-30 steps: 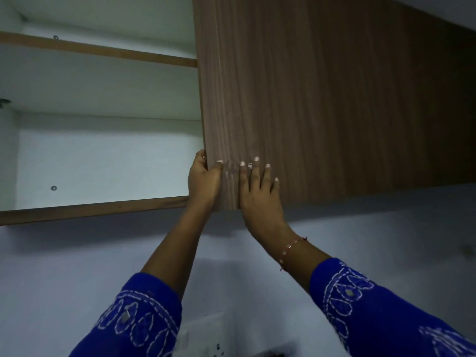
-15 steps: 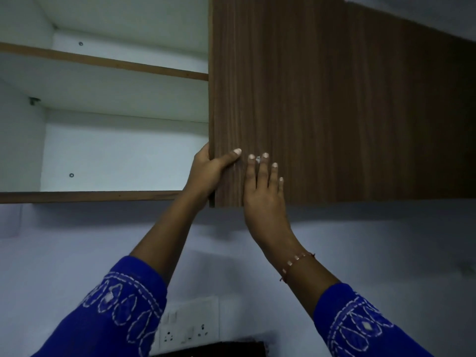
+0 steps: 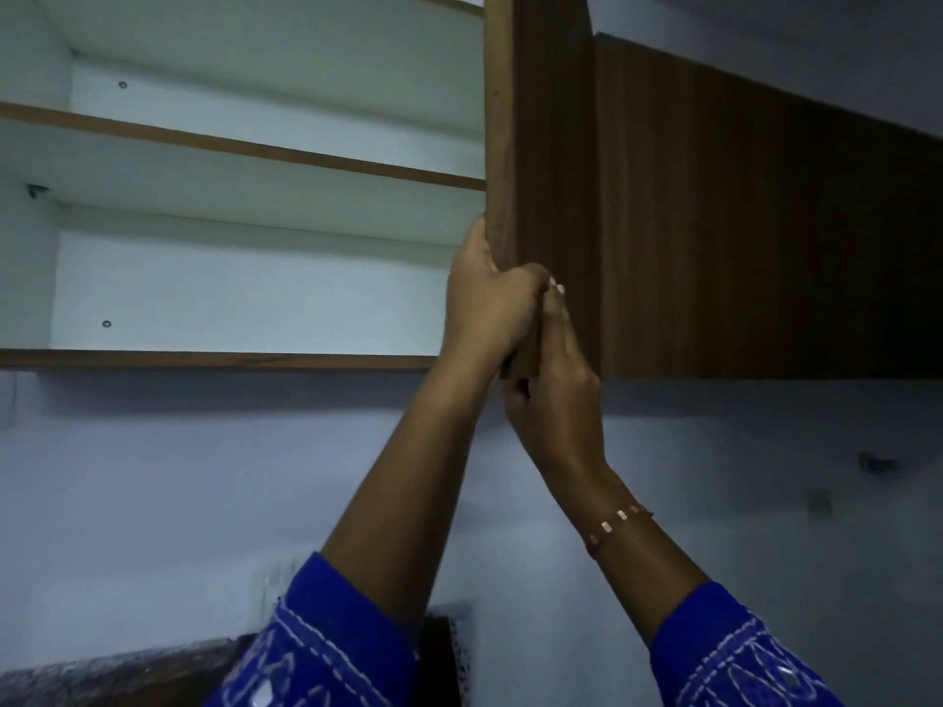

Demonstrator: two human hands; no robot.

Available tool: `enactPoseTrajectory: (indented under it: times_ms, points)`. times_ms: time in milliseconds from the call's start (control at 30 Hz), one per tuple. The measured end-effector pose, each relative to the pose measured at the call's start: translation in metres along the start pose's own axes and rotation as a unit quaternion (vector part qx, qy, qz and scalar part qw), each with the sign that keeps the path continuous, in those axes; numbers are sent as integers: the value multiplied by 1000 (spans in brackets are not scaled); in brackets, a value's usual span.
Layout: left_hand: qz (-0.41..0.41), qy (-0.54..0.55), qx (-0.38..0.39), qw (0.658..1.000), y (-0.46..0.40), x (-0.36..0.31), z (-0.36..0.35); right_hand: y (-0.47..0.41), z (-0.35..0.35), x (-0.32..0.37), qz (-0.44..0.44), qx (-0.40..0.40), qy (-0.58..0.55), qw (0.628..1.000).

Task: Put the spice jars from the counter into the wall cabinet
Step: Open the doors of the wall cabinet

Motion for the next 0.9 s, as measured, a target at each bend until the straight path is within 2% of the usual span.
enactPoseTrajectory:
  times_ms: [200, 300, 400, 467, 567, 667, 767, 900]
  points:
    - [-44, -49, -18, 998, 21, -34, -86, 2, 79, -37, -86, -21, -47, 995]
    - [-58, -66, 9, 996, 29, -42, -131, 2, 115, -53, -79, -52, -39, 995]
    - [-83, -100, 60, 990, 33, -44, -174, 4, 144, -83, -150, -58, -118, 980]
    - [-98, -145, 109, 979, 36, -43, -202, 5, 166, -104, -189, -88, -192, 959]
    - [-112, -193, 179, 958, 35, -41, -240, 4, 198, -133, -254, -147, -297, 909]
    - [-118, -227, 227, 940, 31, -35, -279, 5, 217, -166, -324, -175, -330, 869]
    - [-123, -241, 235, 933, 29, -27, -312, 2, 230, -192, -350, -185, -359, 845]
    - [-135, -224, 218, 940, 25, -16, -330, 0, 235, -208, -352, -178, -378, 838]
Point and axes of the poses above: each hand's wrist, its own y-axis away from the middle knuckle, its own z-axis out of the back of the hand, x = y × z, the point moved 6 cm from there along -y, towards the middle knuckle, and after that the axes turned 4 degrees about -y, right-handed, at the moved point
